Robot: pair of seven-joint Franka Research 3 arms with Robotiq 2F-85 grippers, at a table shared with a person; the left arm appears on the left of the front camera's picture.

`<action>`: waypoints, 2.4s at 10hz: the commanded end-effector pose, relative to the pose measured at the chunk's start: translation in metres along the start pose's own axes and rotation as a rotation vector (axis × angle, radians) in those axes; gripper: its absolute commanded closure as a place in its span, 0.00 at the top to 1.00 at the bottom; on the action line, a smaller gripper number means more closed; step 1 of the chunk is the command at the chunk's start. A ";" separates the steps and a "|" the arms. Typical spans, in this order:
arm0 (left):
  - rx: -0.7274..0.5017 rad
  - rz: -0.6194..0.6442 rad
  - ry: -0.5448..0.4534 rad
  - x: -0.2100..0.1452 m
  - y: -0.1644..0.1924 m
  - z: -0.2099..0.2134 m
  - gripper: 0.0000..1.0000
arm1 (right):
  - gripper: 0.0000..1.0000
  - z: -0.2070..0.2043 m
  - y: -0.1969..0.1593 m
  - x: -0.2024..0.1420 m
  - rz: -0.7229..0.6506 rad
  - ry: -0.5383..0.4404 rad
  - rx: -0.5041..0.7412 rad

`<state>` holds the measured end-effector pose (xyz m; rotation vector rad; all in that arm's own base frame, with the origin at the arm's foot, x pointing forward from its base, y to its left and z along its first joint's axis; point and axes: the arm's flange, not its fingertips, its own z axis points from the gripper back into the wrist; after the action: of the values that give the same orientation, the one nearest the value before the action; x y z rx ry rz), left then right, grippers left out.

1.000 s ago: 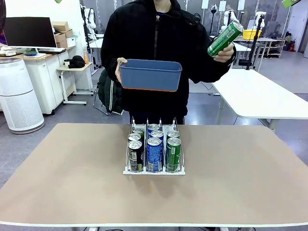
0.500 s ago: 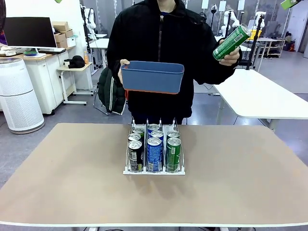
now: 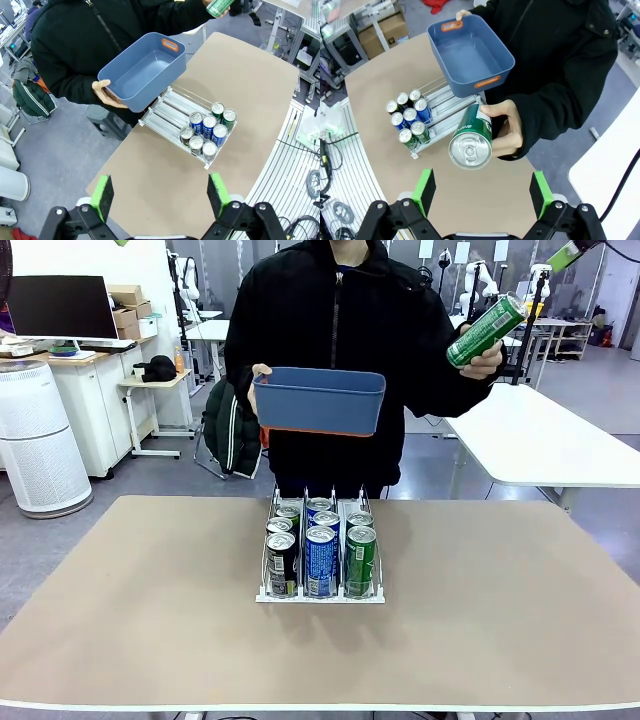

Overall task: Fill the beverage cans into the dispenser.
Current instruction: Pick up the Sprite handed by the human.

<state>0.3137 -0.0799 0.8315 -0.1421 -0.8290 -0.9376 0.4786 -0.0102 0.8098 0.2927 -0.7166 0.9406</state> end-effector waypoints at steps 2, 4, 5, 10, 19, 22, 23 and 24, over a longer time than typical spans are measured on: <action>0.005 0.002 -0.003 -0.001 0.001 0.000 1.00 | 1.00 -0.025 0.001 0.007 -0.010 0.052 -0.044; 0.005 0.002 -0.003 -0.001 0.001 0.000 1.00 | 1.00 -0.038 0.004 0.006 0.010 0.047 0.016; 0.005 0.002 -0.003 -0.001 0.001 0.000 1.00 | 1.00 -0.041 0.005 0.005 0.006 0.046 0.035; 0.005 0.002 -0.003 -0.001 0.001 0.000 1.00 | 1.00 -0.057 0.009 0.003 0.001 0.076 0.090; 0.005 0.002 -0.003 -0.001 0.001 0.000 1.00 | 1.00 -0.085 0.005 0.001 0.003 0.094 0.130; 0.005 0.002 -0.003 -0.001 0.001 0.000 1.00 | 1.00 -0.086 0.004 0.001 0.006 0.103 0.121; 0.005 0.002 -0.003 -0.001 0.001 0.000 1.00 | 1.00 -0.087 0.003 0.001 0.002 0.098 0.122; 0.005 0.002 -0.003 -0.001 0.001 0.000 1.00 | 0.80 -0.085 0.001 0.001 -0.006 0.099 0.101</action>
<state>0.3137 -0.0799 0.8316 -0.1419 -0.8293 -0.9376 0.5140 0.0369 0.7474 0.3488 -0.5723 0.9947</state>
